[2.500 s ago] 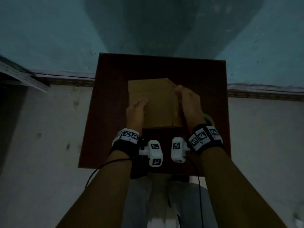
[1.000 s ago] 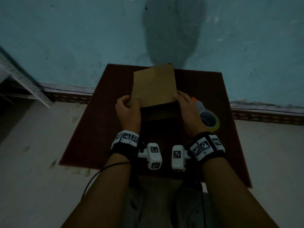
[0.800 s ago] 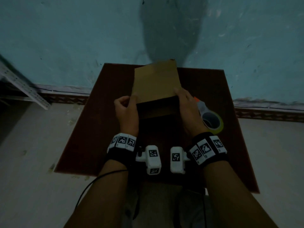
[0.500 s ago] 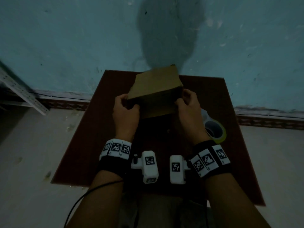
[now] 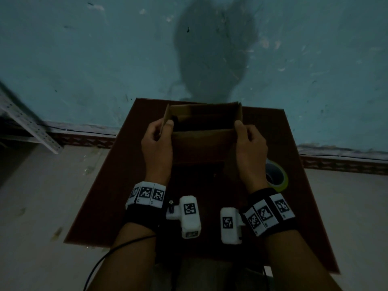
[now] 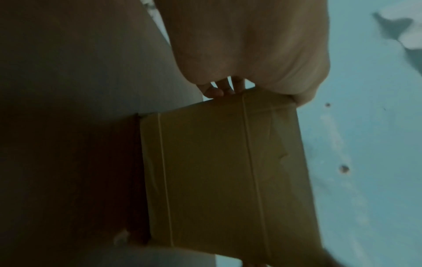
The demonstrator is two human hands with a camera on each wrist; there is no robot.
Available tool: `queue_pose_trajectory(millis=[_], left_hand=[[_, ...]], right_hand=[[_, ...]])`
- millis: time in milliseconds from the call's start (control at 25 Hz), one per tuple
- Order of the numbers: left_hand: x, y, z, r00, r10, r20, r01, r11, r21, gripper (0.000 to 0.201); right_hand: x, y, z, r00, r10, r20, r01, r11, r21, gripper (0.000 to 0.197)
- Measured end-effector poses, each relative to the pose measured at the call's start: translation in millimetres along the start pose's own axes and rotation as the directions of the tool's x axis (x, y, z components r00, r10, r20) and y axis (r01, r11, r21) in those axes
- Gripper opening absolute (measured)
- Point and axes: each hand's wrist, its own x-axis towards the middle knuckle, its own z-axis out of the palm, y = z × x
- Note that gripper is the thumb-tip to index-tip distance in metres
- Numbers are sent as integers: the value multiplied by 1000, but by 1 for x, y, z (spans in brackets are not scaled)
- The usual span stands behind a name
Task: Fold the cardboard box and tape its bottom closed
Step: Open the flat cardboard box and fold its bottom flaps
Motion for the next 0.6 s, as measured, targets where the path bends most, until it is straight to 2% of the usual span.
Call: queue_pose_trajectory(millis=[80,160,320,520,600], left_hand=[[-2,1,3,1000,10,27,-11,999,35,27],[-4,3,5,998,29,62,-30,999,14,35],[-3,2,2,986,87,146,-90,996,16,48],[5,-7,-4,964,66,259,-87,994,70,60],[9,-10,-7,953,45,301,-77,992,95,69]], right_hand=[[0,-2,2,1000,20,-6,-20,1000,-14,28],[-2,-4,5,1000,17,21,-16,1000,-15,26],[-5,-3,7,997,-52,55,57,994,-89,22],[-5,3,8,993,-78,88,91,985,-146,52],[-5,1,7,987,-82,136,105,981,-165,50]])
